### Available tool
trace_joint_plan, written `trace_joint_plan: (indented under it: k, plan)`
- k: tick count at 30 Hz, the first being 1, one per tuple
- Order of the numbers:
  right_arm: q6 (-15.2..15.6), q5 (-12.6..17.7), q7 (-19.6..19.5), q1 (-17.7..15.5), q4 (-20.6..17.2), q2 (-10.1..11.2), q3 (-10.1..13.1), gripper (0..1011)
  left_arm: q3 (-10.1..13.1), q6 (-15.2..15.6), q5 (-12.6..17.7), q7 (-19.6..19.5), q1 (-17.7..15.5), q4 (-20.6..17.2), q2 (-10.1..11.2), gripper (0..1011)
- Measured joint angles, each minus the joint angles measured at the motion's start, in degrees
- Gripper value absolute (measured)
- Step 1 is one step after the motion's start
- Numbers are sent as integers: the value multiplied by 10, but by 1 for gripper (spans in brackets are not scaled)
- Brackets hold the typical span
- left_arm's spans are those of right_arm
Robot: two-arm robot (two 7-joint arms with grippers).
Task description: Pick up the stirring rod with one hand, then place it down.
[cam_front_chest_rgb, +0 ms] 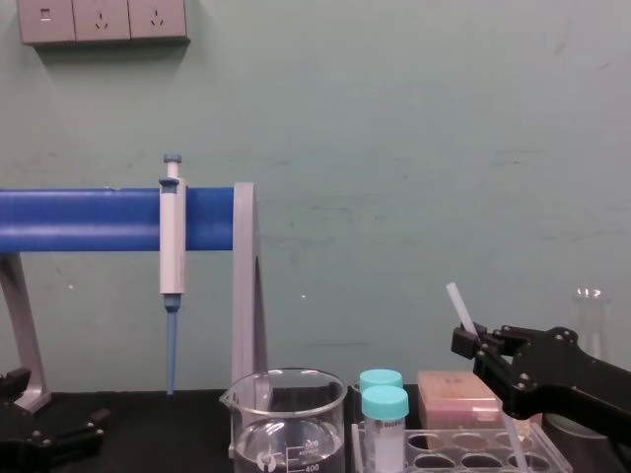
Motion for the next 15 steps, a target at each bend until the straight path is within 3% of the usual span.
trace_joint_plan:
  k: [15]
  plan:
    - [-2, 1, 2, 0, -1, 0, 0, 75, 0, 0, 0, 0, 0, 0, 0, 1000]
